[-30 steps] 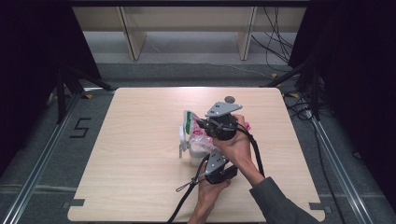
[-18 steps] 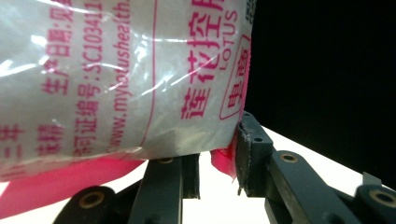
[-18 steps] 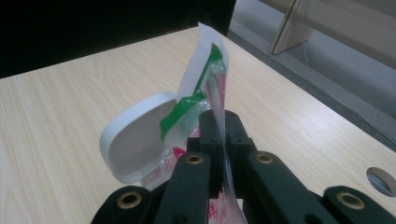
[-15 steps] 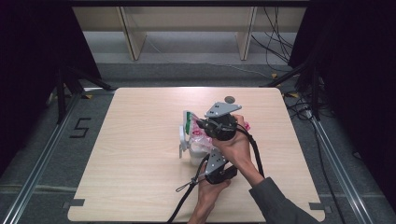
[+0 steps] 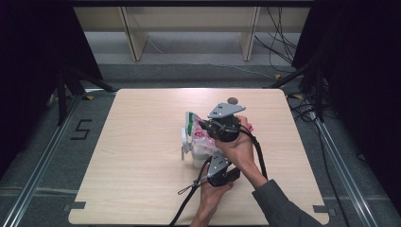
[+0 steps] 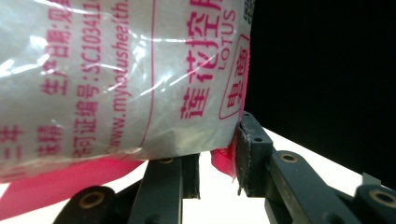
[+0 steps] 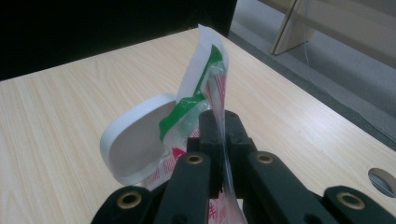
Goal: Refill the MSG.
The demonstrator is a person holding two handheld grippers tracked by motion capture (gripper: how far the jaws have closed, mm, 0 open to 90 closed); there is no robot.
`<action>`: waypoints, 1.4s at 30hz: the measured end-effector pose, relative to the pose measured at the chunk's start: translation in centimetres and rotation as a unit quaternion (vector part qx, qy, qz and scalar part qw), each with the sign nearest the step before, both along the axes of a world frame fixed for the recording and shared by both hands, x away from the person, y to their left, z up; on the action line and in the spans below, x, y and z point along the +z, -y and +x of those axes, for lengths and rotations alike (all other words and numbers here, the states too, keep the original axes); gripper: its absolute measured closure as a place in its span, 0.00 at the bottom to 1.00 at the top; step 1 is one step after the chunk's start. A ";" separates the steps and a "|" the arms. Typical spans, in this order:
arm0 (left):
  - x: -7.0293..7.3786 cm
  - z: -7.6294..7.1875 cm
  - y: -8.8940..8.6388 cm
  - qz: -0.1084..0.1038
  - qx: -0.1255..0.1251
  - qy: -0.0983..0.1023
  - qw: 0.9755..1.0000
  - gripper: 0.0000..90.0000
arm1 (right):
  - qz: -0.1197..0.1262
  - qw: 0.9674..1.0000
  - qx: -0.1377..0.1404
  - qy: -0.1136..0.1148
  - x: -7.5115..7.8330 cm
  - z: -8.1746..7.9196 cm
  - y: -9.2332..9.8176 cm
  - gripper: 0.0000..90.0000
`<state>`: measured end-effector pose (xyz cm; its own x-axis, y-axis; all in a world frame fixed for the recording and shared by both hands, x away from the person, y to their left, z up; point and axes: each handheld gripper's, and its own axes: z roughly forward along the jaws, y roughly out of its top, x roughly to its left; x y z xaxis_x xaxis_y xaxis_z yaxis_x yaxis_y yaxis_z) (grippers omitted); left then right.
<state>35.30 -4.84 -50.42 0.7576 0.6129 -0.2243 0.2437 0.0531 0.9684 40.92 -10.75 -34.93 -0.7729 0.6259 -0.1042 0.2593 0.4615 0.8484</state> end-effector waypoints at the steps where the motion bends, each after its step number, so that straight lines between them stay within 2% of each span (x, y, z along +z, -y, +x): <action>1: 0.0 0.0 0.0 0.001 0.000 -0.001 1.000 0.81 | 0.000 1.000 0.001 -0.005 0.0 0.0 0.0 0.99; 2: 0.0 0.0 0.0 0.001 -0.001 0.000 1.000 0.81 | 0.002 1.000 -0.004 -0.013 0.0 -0.1 0.1 0.99; 6: 0.0 0.0 0.0 0.003 0.000 0.001 1.000 0.81 | 0.004 1.000 0.001 -0.004 0.0 0.1 0.1 0.99; 9: 0.0 0.0 0.0 0.004 -0.001 0.000 1.000 0.81 | -0.004 1.000 -0.001 -0.005 0.0 0.1 0.1 0.99; 10: 0.0 0.0 0.0 0.003 0.000 0.001 1.000 0.81 | -0.006 1.000 0.000 0.004 -0.1 0.1 0.0 0.99; 12: 0.0 0.0 -0.1 0.003 0.000 0.000 1.000 0.81 | -0.002 1.000 0.003 -0.005 0.1 0.0 0.0 0.99; 14: 0.0 0.1 -0.2 0.004 -0.001 0.000 1.000 0.81 | 0.006 1.000 -0.001 -0.003 0.1 0.1 0.1 0.99; 18: 0.0 0.1 -0.2 0.004 0.000 0.001 1.000 0.81 | -0.004 1.000 0.001 0.008 0.0 0.3 0.1 0.99; 20: 0.0 0.1 -0.2 0.008 0.001 0.005 1.000 0.81 | 0.006 1.000 -0.005 -0.011 0.2 0.1 0.2 0.99; 21: 0.0 0.1 -0.3 0.012 0.000 0.003 1.000 0.81 | 0.005 1.000 -0.004 0.010 0.2 0.3 0.3 0.99; 22: -0.1 0.2 -0.2 0.007 0.001 0.004 1.000 0.81 | 0.008 1.000 -0.012 -0.002 0.2 0.2 0.3 0.99; 25: -0.1 0.1 -0.2 0.000 -0.004 0.003 1.000 0.81 | -0.003 1.000 0.000 -0.006 0.0 0.4 0.2 0.99; 26: 0.0 0.1 -0.2 0.004 -0.003 0.002 1.000 0.81 | 0.003 1.000 -0.002 -0.015 0.1 0.3 0.2 0.99; 28: 0.0 0.1 -0.2 0.006 -0.001 0.005 1.000 0.81 | 0.005 1.000 -0.007 -0.014 0.4 0.3 0.4 0.99; 29: -0.1 0.2 -0.3 0.014 -0.002 0.004 1.000 0.81 | 0.006 1.000 -0.007 -0.014 0.4 0.3 0.4 0.99; 30: -0.1 0.2 -0.2 0.007 -0.003 0.001 1.000 0.81 | 0.007 1.000 -0.009 -0.004 0.2 0.4 0.3 0.99; 31: -0.2 0.3 -0.1 0.004 -0.006 0.005 1.000 0.81 | 0.001 1.000 -0.010 -0.016 0.1 0.3 0.3 0.99; 32: -0.1 0.2 -0.3 0.010 -0.004 0.003 1.000 0.81 | 0.000 1.000 -0.005 -0.010 0.0 0.5 0.2 0.99; 33: -0.1 0.2 -0.2 -0.001 -0.005 0.005 1.000 0.81 | 0.000 1.000 -0.007 -0.009 0.2 0.5 0.3 0.99; 34: 0.0 0.1 -0.3 0.007 -0.003 0.002 1.000 0.81 | 0.006 1.000 -0.008 -0.008 0.2 0.5 0.3 0.99; 35: 0.0 0.2 -0.3 0.009 -0.004 0.002 1.000 0.81 | 0.009 1.000 -0.010 -0.019 0.3 0.5 0.4 0.99; 37: 0.0 0.2 -0.3 0.008 -0.005 0.004 1.000 0.81 | 0.000 1.000 -0.011 -0.010 0.1 0.6 0.2 0.99; 38: -0.1 0.3 -0.2 -0.007 -0.009 0.007 1.000 0.81 | -0.007 1.000 -0.007 -0.014 0.2 0.5 0.1 0.99; 39: 0.1 0.2 -0.4 0.004 -0.005 0.003 1.000 0.81 | -0.003 1.000 -0.007 -0.015 0.2 0.5 0.1 0.99; 40: 0.1 0.2 -0.4 0.003 -0.006 0.002 1.000 0.81 | 0.004 1.000 -0.013 -0.011 0.3 0.6 0.1 0.99; 42: 0.1 0.2 -0.4 0.004 -0.006 -0.001 1.000 0.81 | -0.004 1.000 -0.008 -0.004 0.2 0.7 0.1 0.99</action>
<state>35.46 -4.43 -50.34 0.7639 0.6062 -0.2213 0.2471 0.0420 0.9681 41.65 -10.83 -34.72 -0.7638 0.6371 -0.1034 0.2731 0.4642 0.8426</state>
